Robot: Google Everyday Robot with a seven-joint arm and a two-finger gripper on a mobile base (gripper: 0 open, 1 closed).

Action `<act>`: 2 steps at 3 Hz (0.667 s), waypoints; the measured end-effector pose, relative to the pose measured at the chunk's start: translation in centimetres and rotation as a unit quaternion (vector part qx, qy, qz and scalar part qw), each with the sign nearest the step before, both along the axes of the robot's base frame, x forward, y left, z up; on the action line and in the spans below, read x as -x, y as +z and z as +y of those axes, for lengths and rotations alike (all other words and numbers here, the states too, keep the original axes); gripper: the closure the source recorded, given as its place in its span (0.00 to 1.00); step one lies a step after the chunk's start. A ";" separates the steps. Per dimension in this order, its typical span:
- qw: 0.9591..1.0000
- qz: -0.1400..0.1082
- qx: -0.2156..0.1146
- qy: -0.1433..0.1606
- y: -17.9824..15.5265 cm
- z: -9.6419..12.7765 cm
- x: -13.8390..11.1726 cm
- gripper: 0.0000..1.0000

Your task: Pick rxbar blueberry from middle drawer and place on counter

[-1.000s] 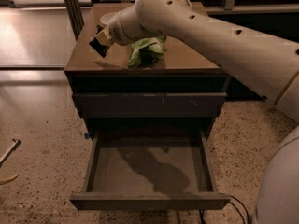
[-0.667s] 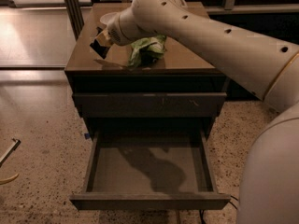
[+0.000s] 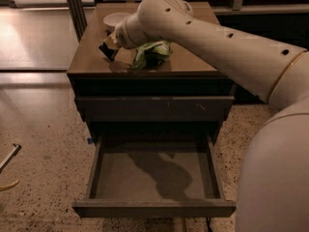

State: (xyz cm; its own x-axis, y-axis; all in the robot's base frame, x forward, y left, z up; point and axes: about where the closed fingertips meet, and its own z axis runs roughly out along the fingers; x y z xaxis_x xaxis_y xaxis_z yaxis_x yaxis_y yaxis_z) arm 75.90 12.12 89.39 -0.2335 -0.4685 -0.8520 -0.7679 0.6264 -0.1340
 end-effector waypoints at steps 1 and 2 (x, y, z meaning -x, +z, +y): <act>1.000 0.002 -0.002 -0.002 -0.3 0.0 -0.3 0.58; 1.000 0.004 -0.002 -0.001 -0.5 0.2 -0.6 0.35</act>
Offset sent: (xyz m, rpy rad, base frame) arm 0.0109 0.0018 -0.0058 0.0078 0.0103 -0.0032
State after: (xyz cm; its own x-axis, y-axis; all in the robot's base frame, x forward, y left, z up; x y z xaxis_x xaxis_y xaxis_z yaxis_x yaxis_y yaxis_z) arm 76.49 12.35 88.90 -0.2401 -0.4641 -0.8526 -0.7682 0.6279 -0.1254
